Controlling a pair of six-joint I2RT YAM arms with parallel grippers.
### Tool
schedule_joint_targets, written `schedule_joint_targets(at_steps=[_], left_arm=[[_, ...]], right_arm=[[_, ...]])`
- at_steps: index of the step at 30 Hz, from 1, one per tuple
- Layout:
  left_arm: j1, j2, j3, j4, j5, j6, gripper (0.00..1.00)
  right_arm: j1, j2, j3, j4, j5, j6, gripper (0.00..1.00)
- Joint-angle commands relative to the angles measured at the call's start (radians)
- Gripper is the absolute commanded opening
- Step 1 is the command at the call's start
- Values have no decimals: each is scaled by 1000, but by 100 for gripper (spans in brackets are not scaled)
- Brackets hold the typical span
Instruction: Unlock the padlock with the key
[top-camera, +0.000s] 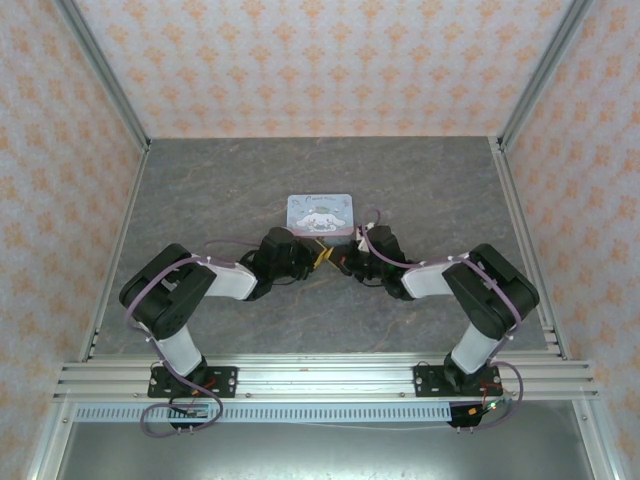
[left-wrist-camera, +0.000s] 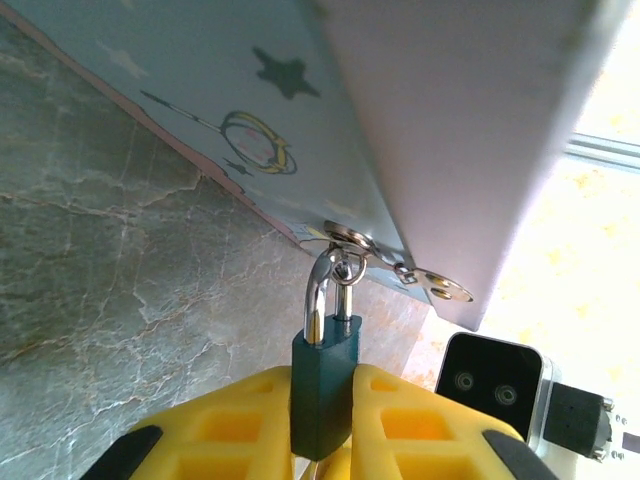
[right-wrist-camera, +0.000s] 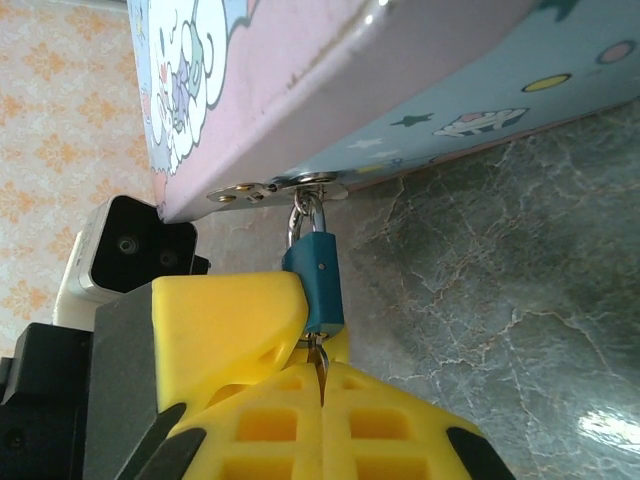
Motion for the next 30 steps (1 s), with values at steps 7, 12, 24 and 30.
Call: schedule_joint_targets(at_steps=[7,12,24,30], left_arm=[[-11,-31,15,-56,-32,21,7],[-11,-44,17,-60,-29,21,5],[-11,-71,22,-81,-21,11,0],[-11,-74,35,-95,-9,8,0]], right_arm=[[7,-187,-9,-249,93,-244,32],[9,-327,-6,-425,153,-519,42],[136,-484,-90,-337,390,-1304,42],[250,-361,-78,-288,590,-1638,44]])
